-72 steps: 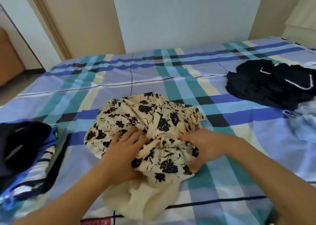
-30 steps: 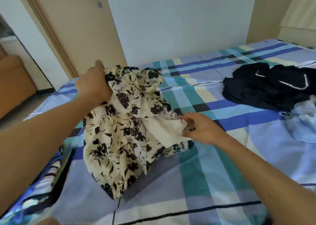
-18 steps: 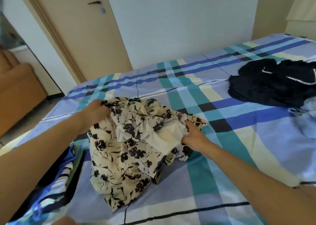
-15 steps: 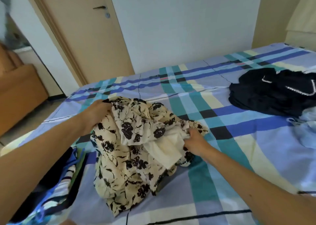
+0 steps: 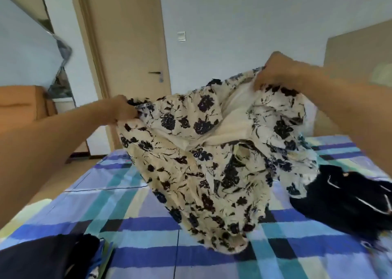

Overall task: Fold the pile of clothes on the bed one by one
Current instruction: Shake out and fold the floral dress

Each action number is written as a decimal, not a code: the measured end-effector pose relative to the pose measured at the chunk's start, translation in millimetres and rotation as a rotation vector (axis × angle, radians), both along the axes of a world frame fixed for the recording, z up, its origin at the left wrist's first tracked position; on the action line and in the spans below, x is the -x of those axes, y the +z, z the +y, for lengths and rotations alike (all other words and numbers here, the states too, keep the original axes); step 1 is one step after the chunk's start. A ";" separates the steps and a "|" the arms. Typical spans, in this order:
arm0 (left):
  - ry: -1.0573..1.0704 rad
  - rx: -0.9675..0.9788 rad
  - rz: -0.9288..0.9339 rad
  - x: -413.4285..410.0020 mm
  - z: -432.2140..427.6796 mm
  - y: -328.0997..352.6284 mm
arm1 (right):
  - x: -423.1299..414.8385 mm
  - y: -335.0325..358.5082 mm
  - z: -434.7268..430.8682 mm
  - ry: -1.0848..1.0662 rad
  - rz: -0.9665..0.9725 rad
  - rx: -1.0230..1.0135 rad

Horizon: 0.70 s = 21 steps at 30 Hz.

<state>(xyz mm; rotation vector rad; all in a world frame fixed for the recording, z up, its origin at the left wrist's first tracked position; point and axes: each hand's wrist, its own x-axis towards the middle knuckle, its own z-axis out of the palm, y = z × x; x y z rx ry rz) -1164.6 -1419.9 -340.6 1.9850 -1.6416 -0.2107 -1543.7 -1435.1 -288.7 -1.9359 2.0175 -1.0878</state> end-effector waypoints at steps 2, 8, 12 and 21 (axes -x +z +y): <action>0.008 -0.126 0.015 2.1 0.9 3.5 | -8.0 16.1 5.2 0.036 -0.058 0.053; -0.159 -0.465 0.412 19.0 14.8 -68.7 | -19.3 -94.3 5.9 0.081 -0.259 -0.030; -0.272 -0.529 0.679 44.4 30.4 -122.8 | -19.1 -173.0 2.9 0.037 -0.492 -0.112; -0.131 -0.374 0.753 56.7 39.6 -190.8 | -41.0 -314.3 89.9 0.304 -0.473 -0.250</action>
